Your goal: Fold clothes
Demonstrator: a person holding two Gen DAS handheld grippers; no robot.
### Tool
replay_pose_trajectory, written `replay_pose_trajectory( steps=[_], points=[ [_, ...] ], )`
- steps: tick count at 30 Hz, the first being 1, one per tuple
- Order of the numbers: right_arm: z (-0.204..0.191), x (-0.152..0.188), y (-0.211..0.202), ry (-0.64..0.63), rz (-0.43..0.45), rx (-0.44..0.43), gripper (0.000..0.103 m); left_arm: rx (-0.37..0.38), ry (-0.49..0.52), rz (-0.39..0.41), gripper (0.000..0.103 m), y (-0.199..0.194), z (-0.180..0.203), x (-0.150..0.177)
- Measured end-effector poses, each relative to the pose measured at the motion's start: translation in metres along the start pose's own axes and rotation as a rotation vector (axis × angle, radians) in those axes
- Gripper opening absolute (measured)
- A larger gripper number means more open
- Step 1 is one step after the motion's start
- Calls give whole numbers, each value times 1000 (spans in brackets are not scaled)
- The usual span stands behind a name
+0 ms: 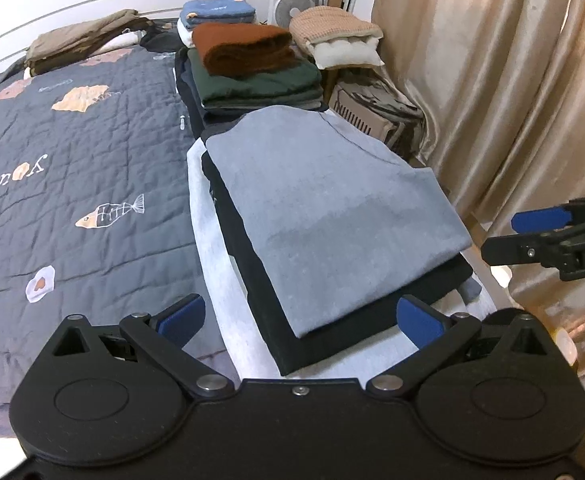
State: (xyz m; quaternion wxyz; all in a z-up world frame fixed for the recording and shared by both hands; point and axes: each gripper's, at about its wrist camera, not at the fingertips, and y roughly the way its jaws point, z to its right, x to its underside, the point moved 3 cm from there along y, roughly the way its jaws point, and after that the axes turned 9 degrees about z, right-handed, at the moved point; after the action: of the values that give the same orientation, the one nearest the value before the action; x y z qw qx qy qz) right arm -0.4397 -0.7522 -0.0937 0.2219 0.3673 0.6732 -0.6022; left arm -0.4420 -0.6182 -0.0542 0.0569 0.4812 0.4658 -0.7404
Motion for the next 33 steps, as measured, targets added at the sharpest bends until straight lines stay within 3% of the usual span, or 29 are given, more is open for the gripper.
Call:
replay_pose_trajectory(
  steps=[33],
  points=[
    [-17,-1,-16,-30,-4,0,82,-31,68,10,103,-21,11,-4]
  ],
)
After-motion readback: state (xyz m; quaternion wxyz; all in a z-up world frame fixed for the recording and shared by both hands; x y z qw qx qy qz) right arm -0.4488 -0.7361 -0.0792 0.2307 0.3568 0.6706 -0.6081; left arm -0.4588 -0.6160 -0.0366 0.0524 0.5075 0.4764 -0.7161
